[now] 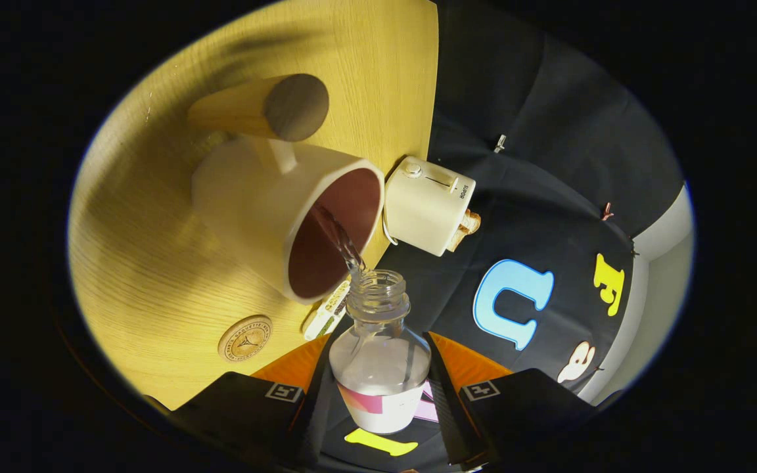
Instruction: Take the bottle from table, then pour the juice into the cup, finally place the bottle on the coaster
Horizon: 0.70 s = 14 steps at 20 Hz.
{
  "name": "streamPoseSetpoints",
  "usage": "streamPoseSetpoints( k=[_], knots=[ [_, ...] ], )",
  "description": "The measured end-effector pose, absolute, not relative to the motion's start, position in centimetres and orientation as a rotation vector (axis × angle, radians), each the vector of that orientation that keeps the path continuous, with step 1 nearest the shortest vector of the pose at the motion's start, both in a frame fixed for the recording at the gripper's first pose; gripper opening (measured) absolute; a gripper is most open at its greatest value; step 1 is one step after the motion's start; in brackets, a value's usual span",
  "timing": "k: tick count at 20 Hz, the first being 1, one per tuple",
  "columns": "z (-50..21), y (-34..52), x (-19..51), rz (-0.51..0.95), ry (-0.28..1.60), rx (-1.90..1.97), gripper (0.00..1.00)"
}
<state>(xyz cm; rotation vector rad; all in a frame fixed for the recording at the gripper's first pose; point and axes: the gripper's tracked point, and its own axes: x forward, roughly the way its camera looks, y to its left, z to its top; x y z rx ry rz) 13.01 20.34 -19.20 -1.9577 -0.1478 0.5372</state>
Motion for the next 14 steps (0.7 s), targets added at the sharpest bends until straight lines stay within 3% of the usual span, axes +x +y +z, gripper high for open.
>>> streamPoseSetpoints(
  k=[14],
  knots=[
    [-19.10,19.84,13.31,0.529,-0.152,-1.992,0.73]
  ],
)
